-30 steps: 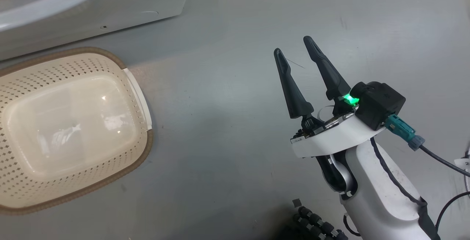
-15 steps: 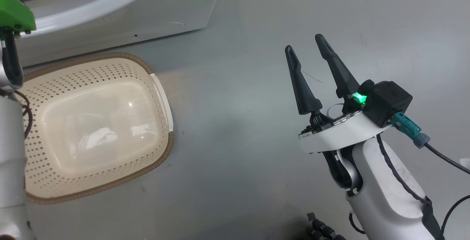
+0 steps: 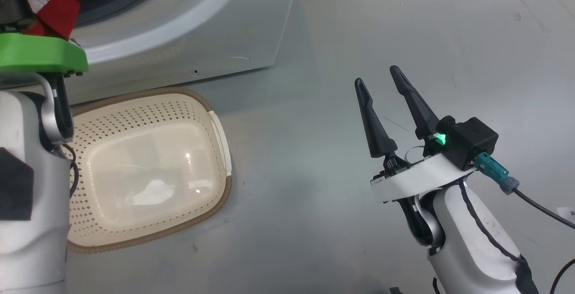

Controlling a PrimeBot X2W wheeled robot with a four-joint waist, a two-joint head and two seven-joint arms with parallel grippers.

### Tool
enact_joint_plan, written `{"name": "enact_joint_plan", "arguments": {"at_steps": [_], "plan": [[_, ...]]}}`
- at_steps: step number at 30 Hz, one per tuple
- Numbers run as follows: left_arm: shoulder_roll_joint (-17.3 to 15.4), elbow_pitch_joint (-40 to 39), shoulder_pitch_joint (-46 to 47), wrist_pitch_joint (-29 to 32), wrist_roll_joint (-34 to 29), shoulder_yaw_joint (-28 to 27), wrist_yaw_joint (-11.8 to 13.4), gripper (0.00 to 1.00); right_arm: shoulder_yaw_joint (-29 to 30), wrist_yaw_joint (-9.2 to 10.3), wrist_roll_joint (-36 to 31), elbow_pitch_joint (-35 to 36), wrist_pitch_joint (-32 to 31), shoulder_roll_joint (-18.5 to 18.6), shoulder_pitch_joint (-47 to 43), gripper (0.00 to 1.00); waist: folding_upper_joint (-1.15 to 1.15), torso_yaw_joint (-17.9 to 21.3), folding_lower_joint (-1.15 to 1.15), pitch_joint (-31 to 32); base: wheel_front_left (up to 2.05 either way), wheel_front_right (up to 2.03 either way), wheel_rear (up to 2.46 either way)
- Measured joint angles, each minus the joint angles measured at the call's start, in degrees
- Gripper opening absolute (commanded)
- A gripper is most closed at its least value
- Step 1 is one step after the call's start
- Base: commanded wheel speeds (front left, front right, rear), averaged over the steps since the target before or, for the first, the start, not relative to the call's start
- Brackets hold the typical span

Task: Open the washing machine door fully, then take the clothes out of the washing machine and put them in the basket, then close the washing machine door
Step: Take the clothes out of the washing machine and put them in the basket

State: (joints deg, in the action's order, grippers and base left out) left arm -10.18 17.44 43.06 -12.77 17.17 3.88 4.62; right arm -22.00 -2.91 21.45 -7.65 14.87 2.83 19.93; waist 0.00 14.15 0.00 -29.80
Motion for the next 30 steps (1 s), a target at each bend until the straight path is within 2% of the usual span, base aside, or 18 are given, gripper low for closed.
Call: {"name": "enact_joint_plan", "arguments": {"at_steps": [19, 30], "plan": [[3.0, -11.8, -9.2, -1.0, -2.1, 1.5, 1.1, 0.0, 2.4, -0.07, -1.0, -1.9, 0.0, 0.0, -5.9, 1.0, 0.0, -3.3, 0.0, 10.5, 0.0, 0.0, 0.0], [4.0, -15.9, -17.1, -0.6, -2.6, 2.0, 1.5, 0.0, 2.7, -0.55, -1.5, -2.0, 0.0, 0.0, -8.0, 1.0, 0.0, -5.3, 0.0, 14.0, 0.0, 0.0, 0.0]]}}
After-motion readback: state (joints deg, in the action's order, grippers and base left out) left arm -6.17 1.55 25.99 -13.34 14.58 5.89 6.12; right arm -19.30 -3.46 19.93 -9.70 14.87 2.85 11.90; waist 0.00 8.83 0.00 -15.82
